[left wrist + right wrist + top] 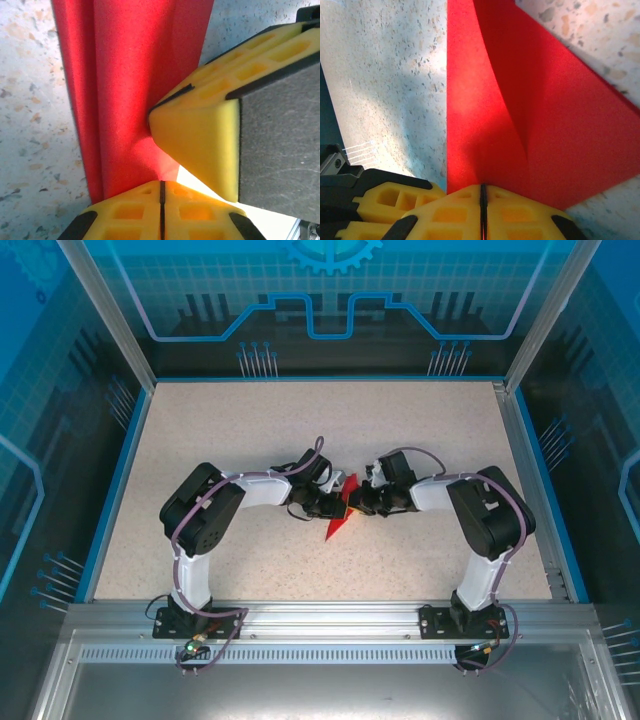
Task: Fold a paper plane with a square sheet of paper (pick it up from the middle)
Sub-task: Fold the wing for the fifth time at the center of the table.
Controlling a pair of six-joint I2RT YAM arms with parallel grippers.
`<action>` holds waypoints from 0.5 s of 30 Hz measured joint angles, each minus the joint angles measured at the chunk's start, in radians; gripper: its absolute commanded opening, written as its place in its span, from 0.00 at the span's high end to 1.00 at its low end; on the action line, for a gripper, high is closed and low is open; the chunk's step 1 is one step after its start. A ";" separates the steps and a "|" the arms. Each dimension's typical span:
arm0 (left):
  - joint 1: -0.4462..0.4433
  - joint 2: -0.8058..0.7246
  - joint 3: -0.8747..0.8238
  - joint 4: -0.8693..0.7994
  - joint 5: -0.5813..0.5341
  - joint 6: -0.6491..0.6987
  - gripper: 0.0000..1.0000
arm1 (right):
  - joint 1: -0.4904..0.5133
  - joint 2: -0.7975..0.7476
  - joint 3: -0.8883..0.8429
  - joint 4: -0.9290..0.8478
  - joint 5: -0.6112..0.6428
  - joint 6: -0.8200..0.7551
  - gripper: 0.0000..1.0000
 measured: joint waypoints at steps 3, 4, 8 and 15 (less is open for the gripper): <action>0.001 0.000 0.000 -0.003 0.003 0.005 0.89 | 0.006 0.005 0.019 -0.032 0.013 -0.023 0.91; 0.001 -0.002 0.000 -0.005 0.003 0.006 0.89 | 0.008 0.008 0.027 -0.045 0.016 -0.031 0.91; 0.001 -0.010 0.000 -0.031 0.004 0.010 0.87 | 0.013 0.015 0.046 -0.075 0.027 -0.056 0.91; -0.002 -0.033 -0.002 -0.089 0.005 0.039 0.87 | 0.017 0.019 0.057 -0.091 0.034 -0.076 0.91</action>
